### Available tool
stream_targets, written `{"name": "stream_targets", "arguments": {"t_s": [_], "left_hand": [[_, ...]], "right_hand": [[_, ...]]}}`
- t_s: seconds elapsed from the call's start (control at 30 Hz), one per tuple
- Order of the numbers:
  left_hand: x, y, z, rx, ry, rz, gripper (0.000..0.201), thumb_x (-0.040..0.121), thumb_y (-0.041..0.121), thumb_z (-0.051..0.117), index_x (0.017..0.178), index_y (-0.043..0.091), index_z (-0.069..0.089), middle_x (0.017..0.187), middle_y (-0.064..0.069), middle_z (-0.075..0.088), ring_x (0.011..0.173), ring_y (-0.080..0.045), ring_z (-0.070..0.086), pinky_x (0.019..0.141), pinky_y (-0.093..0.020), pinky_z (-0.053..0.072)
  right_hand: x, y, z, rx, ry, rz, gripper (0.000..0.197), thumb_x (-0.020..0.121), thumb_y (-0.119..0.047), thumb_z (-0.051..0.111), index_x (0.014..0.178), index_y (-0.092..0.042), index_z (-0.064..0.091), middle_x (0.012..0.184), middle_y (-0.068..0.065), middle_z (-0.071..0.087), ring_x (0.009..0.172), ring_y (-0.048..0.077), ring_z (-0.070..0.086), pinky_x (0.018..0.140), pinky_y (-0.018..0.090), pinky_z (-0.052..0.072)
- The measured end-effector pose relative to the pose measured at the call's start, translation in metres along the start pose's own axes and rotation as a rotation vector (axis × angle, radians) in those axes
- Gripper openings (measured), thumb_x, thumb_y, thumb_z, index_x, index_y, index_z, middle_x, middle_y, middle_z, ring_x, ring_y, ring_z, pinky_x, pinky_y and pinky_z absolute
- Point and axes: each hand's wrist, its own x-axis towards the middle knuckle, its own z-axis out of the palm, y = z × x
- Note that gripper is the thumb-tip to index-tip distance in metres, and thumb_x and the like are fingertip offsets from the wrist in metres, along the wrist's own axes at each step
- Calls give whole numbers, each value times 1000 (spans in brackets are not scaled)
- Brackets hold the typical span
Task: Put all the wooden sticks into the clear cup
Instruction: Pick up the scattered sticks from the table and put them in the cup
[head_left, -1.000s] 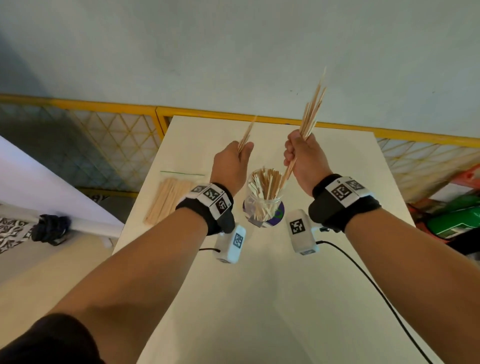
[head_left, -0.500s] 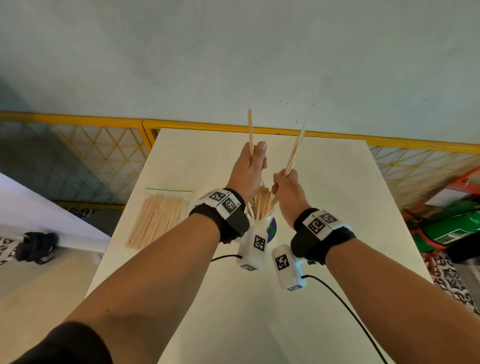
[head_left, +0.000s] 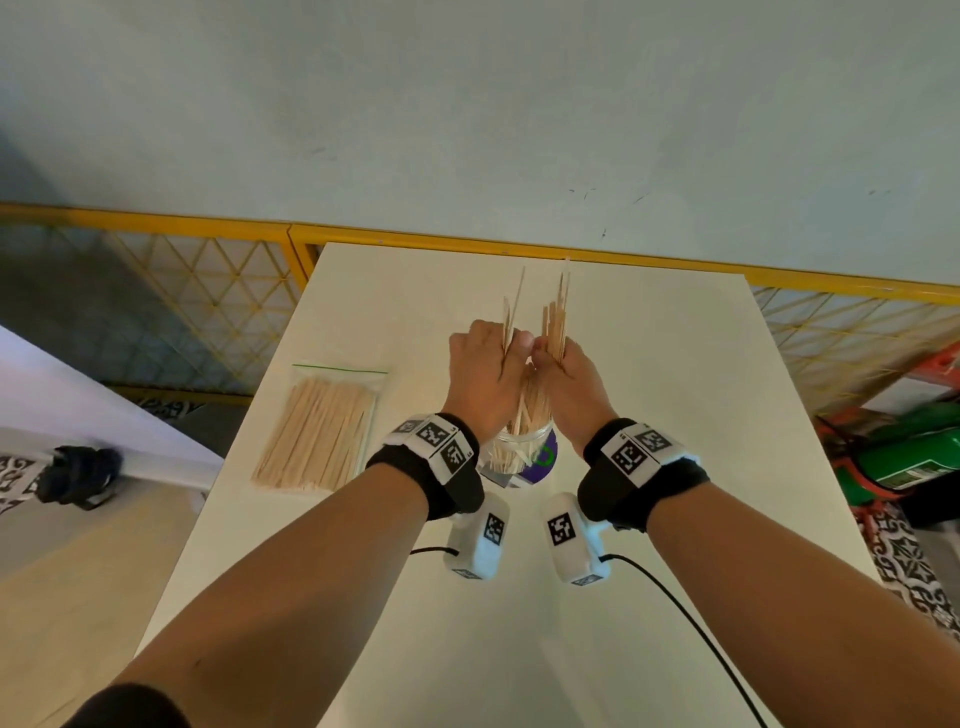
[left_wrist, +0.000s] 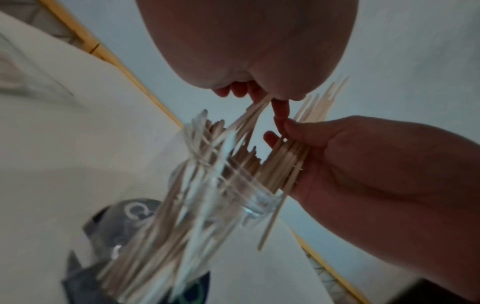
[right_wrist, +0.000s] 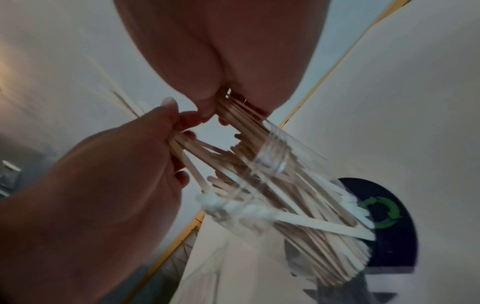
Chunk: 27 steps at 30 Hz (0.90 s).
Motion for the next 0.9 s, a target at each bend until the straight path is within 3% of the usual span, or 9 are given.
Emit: {"name": "stream_targets", "arguments": {"t_s": [0.07,0.13,0.23,0.3,0.4,0.47,0.57,0.7,0.9], "left_hand": [[-1,-11,-4,80,-34,4,50,99,47,31,108,12,66,106,-8,51,100,-20,42,84,-16,22],[-2,-16,-11,-19,-95,-8,37,98,39,42,100,11,67,102,-10,57,90,-18,52,83,-21,38],[-3,-12,-22,-26,-115,-10,25,95,30,55,92,11,70,89,-5,70,80,-17,62,71,-20,45],[-2,-9,-28,-4,-96,-65,21,91,30,61,90,12,73,86,-2,72,77,-15,65,67,-17,43],[2,-2,-39,-90,-113,-156,16,86,28,69,82,13,75,76,-1,74,59,-15,71,60,-20,53],[6,4,-45,-73,-105,-147,20,84,31,71,80,12,75,71,-2,74,57,-10,72,64,-20,54],[15,13,-52,7,-73,-138,26,84,34,69,75,10,75,63,-3,72,55,-7,68,64,-15,48],[14,14,-48,177,-243,-130,24,82,32,69,68,13,71,57,4,63,61,-12,63,68,-26,50],[9,3,-53,201,-310,-144,21,82,22,72,93,5,73,92,-11,71,75,-20,62,78,-34,54]], "right_hand": [[-3,9,0,-164,38,8,28,96,-32,36,94,-29,64,107,8,53,104,25,44,96,40,37],[-6,14,-3,-214,56,-9,31,98,-28,36,104,-17,64,111,8,46,103,21,42,95,33,34],[-3,15,-7,-178,12,-56,30,97,-26,40,97,-6,63,103,11,48,82,16,52,75,24,42],[3,6,-12,-285,-30,-78,31,97,-28,42,95,-5,63,96,9,49,71,12,50,62,18,36],[13,-21,-23,-352,-53,-103,27,96,-30,46,97,-10,64,82,6,53,63,15,50,61,24,38],[17,-41,-29,-290,-29,-104,24,95,-28,49,99,-10,65,70,1,55,56,15,52,61,28,46],[20,-55,-28,-182,-3,-99,16,92,-27,56,95,-14,64,75,-5,61,60,15,63,75,36,58],[8,-37,-18,-290,-59,-66,6,83,-21,68,84,-15,69,75,-5,67,71,17,68,76,34,57],[4,-15,-27,-582,-114,48,29,72,-26,79,87,-2,72,87,8,71,78,19,65,62,25,50]]}}
